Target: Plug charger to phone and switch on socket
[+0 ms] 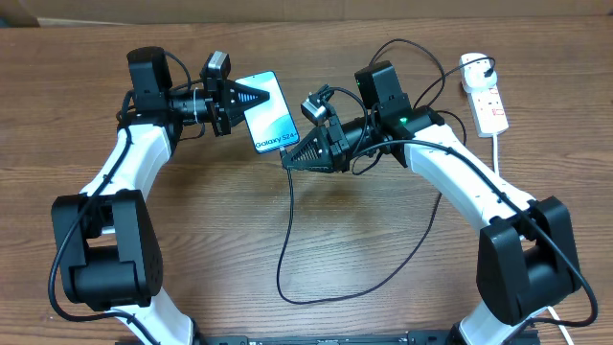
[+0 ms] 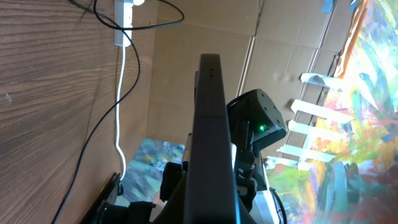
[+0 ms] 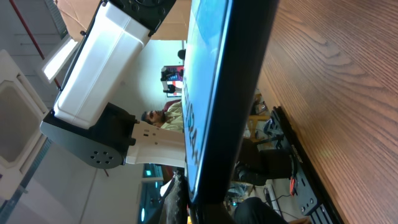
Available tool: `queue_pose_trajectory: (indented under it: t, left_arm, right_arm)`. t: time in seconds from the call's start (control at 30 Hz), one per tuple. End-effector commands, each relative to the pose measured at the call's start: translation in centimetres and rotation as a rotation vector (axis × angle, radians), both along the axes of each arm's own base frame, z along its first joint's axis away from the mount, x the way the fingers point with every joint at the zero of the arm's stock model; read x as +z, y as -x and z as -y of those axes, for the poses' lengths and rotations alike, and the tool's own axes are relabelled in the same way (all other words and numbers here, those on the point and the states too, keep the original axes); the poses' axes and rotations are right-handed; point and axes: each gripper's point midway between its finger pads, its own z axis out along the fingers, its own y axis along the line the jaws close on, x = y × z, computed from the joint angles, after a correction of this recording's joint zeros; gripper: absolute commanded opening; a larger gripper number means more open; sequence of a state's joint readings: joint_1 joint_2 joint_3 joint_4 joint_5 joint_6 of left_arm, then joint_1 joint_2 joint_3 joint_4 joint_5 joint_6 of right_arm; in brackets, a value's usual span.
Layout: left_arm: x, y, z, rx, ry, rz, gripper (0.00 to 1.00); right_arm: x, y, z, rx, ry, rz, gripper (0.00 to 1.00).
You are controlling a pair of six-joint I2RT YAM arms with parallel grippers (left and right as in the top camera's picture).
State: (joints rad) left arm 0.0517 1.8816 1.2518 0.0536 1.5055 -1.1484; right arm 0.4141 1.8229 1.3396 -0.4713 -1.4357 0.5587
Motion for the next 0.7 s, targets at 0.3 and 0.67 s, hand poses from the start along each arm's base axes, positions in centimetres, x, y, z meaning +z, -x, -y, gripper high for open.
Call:
queue_pose_trajectory:
  t: [0.3, 0.67]
  left_arm:
    - [1.53, 1.19, 0.99, -0.087, 0.038, 0.056, 0.04]
    - [1.53, 1.19, 0.99, -0.088, 0.038, 0.057, 0.04]
  right_arm:
    - [-0.66, -0.92, -0.13, -0.048, 0.059, -0.037, 0.04]
    - [-0.75, -1.01, -0.14, -0.058, 0.079, -0.081, 0.04]
